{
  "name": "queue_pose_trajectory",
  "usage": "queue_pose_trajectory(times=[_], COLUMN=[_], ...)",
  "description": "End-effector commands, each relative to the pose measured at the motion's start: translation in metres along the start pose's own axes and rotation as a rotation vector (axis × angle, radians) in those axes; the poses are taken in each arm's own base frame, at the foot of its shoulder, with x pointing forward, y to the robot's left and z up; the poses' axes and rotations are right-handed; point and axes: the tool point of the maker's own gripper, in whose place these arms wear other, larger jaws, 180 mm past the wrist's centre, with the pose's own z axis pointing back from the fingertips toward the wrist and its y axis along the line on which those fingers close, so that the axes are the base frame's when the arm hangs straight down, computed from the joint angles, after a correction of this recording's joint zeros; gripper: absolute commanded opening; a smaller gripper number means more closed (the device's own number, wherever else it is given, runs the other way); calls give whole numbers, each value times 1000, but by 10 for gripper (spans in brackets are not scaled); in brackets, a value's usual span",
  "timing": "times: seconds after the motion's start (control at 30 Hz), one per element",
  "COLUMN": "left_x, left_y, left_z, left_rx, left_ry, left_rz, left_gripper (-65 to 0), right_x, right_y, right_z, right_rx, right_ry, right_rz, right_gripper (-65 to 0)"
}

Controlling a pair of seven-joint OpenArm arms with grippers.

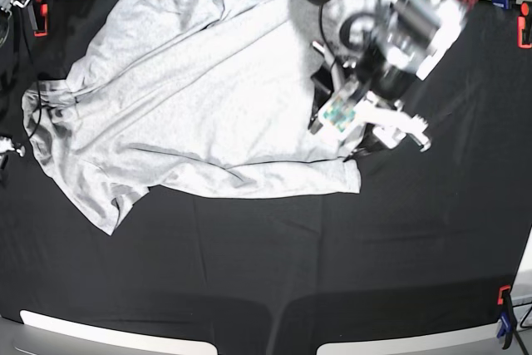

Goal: Layout the t-shirt on the table in an organized manner, then fold the t-shirt properly
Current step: 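Grasp the shirt hem corner nearest the left gripper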

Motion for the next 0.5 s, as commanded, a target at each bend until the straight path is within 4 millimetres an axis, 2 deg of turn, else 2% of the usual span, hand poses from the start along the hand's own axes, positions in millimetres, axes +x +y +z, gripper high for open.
queue_pose_trajectory(times=[0.0, 0.1, 0.17, 0.3, 0.37, 0.47], left_x=[6, -18, -27, -23, -23, -35], left_y=[10, 18, 24, 34, 54, 99], left_z=[-10, -46, -66, -96, -105, -109], left_rx=[23, 44, 67, 50, 92, 185], left_ry=[-23, 66, 101, 116, 131, 161], left_rz=[-3, 41, 108, 219, 296, 520], left_gripper=[-330, -330, -330, -330, -330, -330], right_x=[19, 13, 10, 7, 7, 4], right_y=[-6, -6, -6, -6, -6, -6], right_z=[4, 4, 4, 4, 4, 4], right_rx=[-12, -10, -10, -10, -10, -10], right_ry=[-48, -14, 2, 17, 19, 31], right_rz=[22, 19, 20, 19, 19, 18], right_gripper=[-376, -376, -376, -376, -376, -376])
